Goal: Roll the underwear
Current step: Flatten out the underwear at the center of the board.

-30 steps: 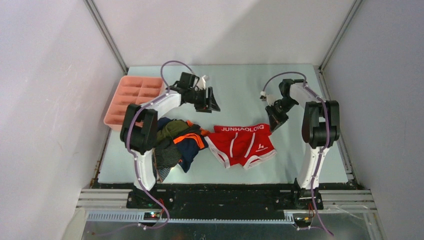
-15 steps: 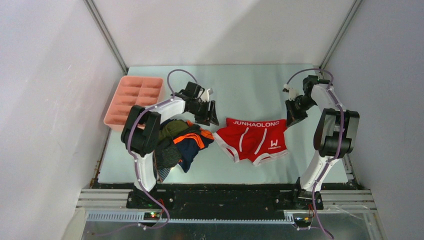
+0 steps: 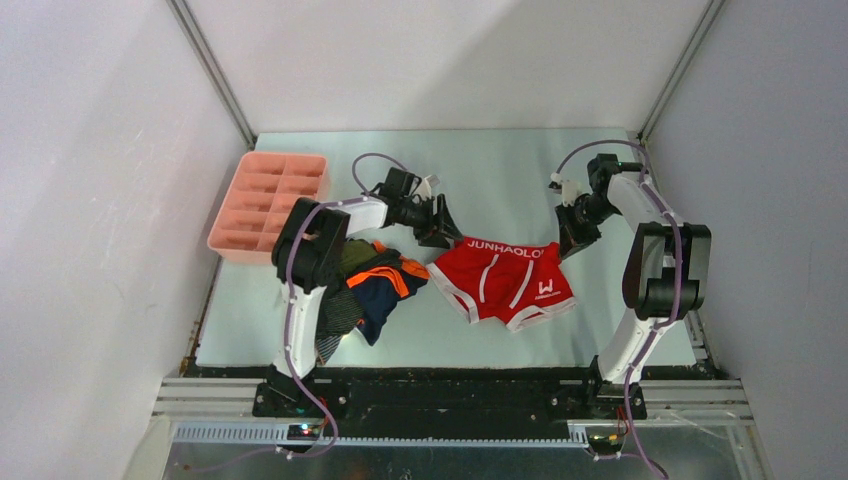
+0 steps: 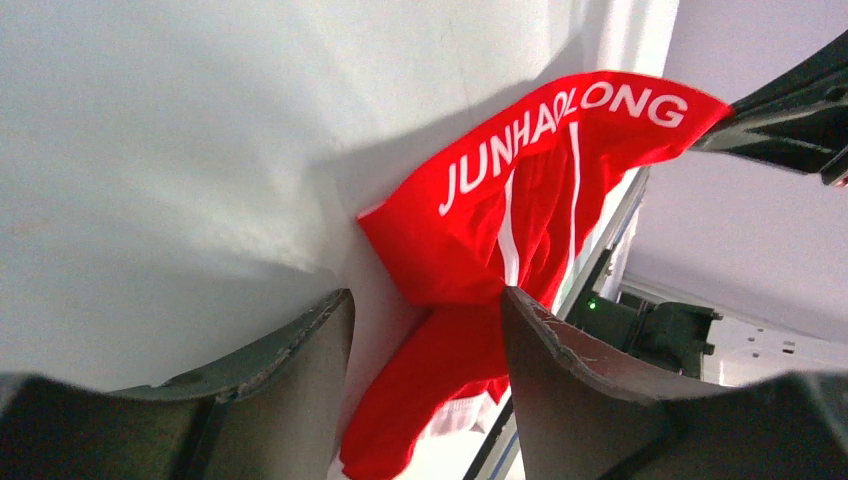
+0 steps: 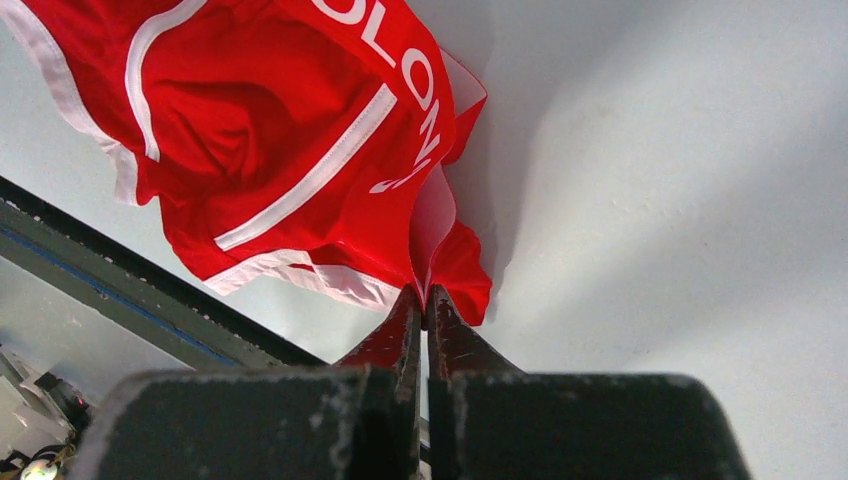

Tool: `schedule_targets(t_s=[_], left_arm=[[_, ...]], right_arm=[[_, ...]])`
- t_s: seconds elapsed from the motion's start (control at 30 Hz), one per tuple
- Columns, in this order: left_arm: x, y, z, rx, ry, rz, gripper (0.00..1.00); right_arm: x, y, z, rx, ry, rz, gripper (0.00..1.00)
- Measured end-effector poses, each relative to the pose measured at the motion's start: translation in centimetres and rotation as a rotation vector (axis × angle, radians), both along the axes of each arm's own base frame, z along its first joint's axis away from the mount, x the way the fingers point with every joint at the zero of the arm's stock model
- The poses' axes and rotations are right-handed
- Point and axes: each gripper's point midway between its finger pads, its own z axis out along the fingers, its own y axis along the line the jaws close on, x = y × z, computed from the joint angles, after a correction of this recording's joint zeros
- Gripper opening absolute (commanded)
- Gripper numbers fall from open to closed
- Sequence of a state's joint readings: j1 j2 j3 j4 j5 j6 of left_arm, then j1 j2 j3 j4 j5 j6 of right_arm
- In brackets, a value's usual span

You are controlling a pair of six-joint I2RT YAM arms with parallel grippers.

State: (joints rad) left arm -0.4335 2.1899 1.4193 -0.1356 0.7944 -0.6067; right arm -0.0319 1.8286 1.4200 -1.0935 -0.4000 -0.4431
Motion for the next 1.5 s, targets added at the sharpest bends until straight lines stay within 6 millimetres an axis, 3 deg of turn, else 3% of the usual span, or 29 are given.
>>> schedule_targets(t_s=[0.33, 0.4, 0.47, 0.53, 0.77, 0.83, 0.9, 0.97, 1.07, 1.13, 1.2, 1.33, 1.5], left_arm=[[2.0, -1.1, -0.5, -0.002, 0.041, 0.063, 0.53], [2.2, -1.2, -0.5, 0.018, 0.035, 0.077, 0.43], [2.4, -1.2, -0.8, 0.042, 0.027, 0.09, 0.2], [2.6, -1.0, -1.4, 0.074, 0.023, 0.106, 0.04], [4.3, 0.4, -1.2, 0.18, -0.114, 0.092, 0.0], [4.9, 1.3, 0.1, 0.204, -0.179, 0.087, 0.0], [5.9, 2.5, 2.8, 0.203, -0.272, 0.095, 0.0], [7.0, 3.9, 7.1, 0.187, -0.397, 0.111, 0.0], [8.0, 5.7, 15.3, 0.14, -0.633, 0.131, 0.0], [7.4, 6.4, 19.5, 0.114, -0.756, 0.141, 0.0], [6.4, 6.8, 22.4, 0.094, -0.847, 0.143, 0.0], [4.3, 7.3, 23.8, 0.089, -0.916, 0.125, 0.0], [2.1, 7.3, 21.5, 0.122, -0.895, 0.068, 0.0]], right_arm=[[-0.3, 0.6, 0.1, -0.004, -0.001, 0.017, 0.0], [-0.3, 0.7, 0.2, -0.005, -0.004, 0.019, 0.0], [-0.3, 1.0, 0.2, -0.011, -0.006, 0.03, 0.0], [-0.4, 1.2, 0.3, -0.016, -0.007, 0.041, 0.0], [0.3, 1.8, 1.5, 0.044, -0.029, 0.02, 0.0], [1.9, 1.0, 3.0, 0.063, -0.097, -0.003, 0.0], [3.6, 0.2, 5.1, 0.069, -0.201, 0.002, 0.0], [4.9, -0.2, 7.4, 0.072, -0.301, 0.028, 0.0], [6.3, 0.3, 11.1, 0.087, -0.461, 0.099, 0.0], [6.5, 0.9, 12.6, 0.1, -0.52, 0.137, 0.0], [6.2, 1.3, 13.6, 0.113, -0.556, 0.161, 0.0], [5.1, 1.5, 14.9, 0.119, -0.606, 0.173, 0.0], [1.3, 2.3, 16.4, 0.126, -0.665, 0.203, 0.0]])
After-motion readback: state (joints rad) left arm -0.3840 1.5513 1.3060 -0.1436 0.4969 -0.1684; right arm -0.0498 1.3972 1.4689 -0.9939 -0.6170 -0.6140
